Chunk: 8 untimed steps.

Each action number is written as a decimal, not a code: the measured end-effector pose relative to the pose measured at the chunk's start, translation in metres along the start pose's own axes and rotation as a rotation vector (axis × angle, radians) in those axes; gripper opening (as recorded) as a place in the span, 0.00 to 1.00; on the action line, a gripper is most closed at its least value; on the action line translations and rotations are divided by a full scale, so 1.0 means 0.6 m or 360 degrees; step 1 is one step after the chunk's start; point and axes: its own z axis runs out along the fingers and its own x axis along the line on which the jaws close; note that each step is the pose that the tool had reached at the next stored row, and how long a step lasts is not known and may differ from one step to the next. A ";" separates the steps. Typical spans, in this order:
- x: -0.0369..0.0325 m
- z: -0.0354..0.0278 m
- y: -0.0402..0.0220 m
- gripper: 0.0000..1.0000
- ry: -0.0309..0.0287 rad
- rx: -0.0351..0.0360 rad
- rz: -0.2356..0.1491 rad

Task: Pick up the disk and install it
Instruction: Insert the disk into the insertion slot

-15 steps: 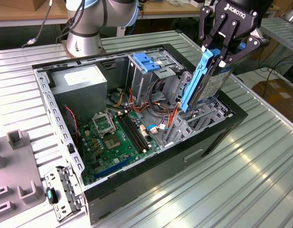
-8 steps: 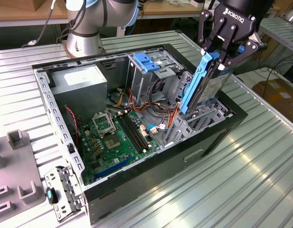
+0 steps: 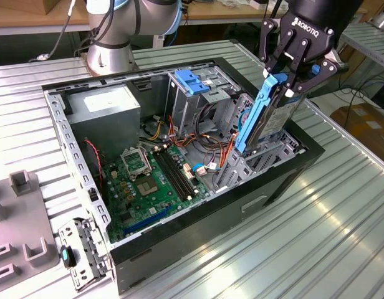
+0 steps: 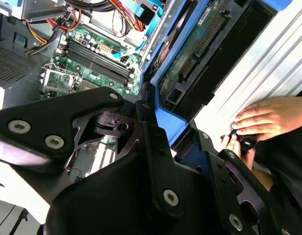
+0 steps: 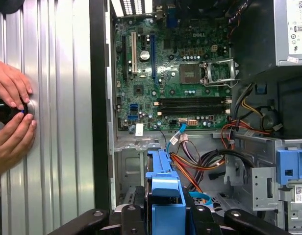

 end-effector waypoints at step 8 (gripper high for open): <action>0.001 0.005 -0.002 0.37 0.00000 0.0000 0.0000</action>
